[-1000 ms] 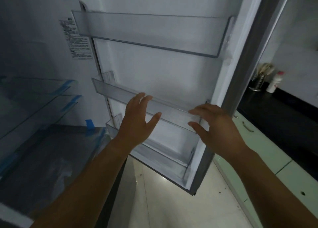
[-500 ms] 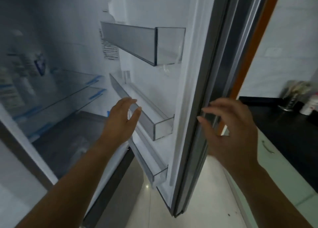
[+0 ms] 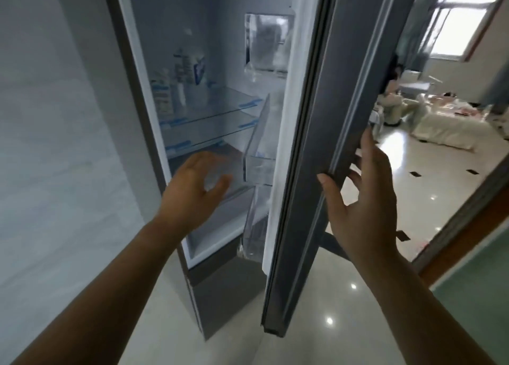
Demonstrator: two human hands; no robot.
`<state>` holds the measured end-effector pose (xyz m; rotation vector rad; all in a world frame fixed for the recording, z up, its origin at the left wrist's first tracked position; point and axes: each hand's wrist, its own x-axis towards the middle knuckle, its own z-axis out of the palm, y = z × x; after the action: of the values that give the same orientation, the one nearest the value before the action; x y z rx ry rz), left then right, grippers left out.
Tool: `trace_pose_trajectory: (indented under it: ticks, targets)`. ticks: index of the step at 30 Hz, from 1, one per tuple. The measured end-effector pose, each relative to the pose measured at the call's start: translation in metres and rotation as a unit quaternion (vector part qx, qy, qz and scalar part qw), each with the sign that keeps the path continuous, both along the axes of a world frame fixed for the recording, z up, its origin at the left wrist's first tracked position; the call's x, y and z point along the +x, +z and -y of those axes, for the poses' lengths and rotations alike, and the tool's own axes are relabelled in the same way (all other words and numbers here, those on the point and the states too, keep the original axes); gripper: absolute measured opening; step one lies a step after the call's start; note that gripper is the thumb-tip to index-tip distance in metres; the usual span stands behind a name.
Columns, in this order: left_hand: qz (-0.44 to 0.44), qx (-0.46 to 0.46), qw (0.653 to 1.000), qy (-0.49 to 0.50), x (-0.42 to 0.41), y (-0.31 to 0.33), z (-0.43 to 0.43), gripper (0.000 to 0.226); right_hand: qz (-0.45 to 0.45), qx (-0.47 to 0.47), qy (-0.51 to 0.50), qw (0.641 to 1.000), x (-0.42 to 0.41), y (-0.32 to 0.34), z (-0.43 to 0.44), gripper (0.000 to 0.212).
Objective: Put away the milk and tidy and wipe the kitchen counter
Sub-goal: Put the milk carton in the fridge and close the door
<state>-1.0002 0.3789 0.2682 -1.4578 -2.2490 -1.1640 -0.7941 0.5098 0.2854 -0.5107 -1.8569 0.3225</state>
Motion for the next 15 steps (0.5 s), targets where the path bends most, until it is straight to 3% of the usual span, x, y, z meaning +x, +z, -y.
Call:
trace_pose_trajectory:
  ticks: [5, 10, 15]
  targets:
    - [-0.010, -0.023, 0.995, 0.099, -0.005, 0.005, 0.039, 0.037, 0.033, 0.031, 0.132, 0.990, -0.041, -0.001, 0.010, 0.064]
    - [-0.010, -0.047, 0.987, 0.156, -0.029, 0.021, 0.057, 0.043, 0.076, 0.038, 0.206, 0.975, -0.096, -0.002, 0.011, 0.063]
    - [-0.021, -0.035, 0.984, 0.173, -0.064, 0.040, 0.057, 0.058, 0.096, 0.061, 0.238, 0.965, -0.152, 0.000, -0.001, 0.075]
